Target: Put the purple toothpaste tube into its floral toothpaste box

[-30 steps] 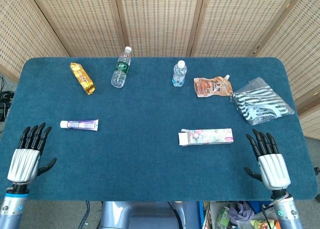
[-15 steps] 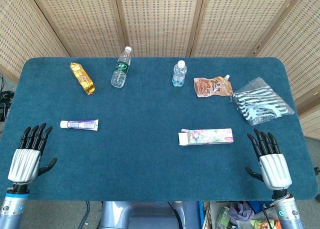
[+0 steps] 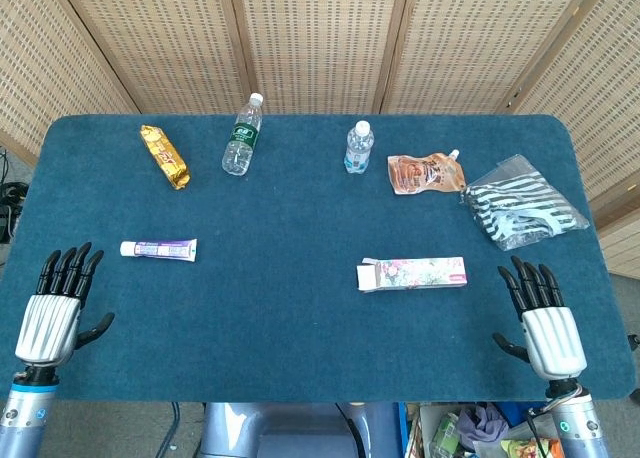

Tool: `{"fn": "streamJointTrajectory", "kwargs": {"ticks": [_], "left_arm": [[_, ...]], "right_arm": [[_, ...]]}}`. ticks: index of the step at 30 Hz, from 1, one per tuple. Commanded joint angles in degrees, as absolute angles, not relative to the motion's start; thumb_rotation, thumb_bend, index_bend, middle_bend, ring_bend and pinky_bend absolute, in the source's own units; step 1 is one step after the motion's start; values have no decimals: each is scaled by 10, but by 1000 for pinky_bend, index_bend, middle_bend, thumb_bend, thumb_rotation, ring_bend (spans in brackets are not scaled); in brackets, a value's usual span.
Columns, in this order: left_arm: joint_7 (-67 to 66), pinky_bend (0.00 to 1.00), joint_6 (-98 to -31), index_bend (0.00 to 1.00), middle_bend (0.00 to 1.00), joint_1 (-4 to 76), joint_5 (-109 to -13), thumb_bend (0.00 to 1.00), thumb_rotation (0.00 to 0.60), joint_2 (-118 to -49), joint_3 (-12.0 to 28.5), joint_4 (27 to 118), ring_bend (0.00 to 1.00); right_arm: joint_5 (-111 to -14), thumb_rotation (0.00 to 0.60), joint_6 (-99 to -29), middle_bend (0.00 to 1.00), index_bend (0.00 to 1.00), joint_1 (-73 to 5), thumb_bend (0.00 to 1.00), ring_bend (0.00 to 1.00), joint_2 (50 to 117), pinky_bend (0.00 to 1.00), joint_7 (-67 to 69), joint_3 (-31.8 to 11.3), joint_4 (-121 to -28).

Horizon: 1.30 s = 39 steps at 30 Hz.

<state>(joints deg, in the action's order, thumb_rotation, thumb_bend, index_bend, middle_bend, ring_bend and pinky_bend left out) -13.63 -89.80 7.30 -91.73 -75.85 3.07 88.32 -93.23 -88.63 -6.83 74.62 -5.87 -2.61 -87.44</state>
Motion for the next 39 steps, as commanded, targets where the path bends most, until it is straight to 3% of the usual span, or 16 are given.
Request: {"fn": "streamJointTrajectory", "kwargs": {"ticks": [1,6,10,25,39], "left_arm": [[-144,3,-886,1,0,85,-911,229,600,-752,43,881,0],[-152,106,-849,90,58,117,-889,238,600,-727,73,889,14],[-143,204,-800,149,148,143,-861,239,600,-705,87,887,104],[-175,265,-599,286,251,249,-728,239,600,-703,117,809,185],[-250,281,-510,320,280,315,-624,239,600,-765,114,735,209]], "right_arm": [[-933,600,-886,0,0,-68,5,0,747,0,-59,-26,-874],[-932,600,-885,0,0,-69,5,0,747,0,-60,-26,-874],[-931,600,-884,0,0,-69,5,0,748,0,-59,-27,-873],[-924,600,-875,0,0,-72,5,0,753,0,-64,-27,-868],[-916,600,-867,0,0,-74,5,0,756,0,-64,-29,-861]]}}
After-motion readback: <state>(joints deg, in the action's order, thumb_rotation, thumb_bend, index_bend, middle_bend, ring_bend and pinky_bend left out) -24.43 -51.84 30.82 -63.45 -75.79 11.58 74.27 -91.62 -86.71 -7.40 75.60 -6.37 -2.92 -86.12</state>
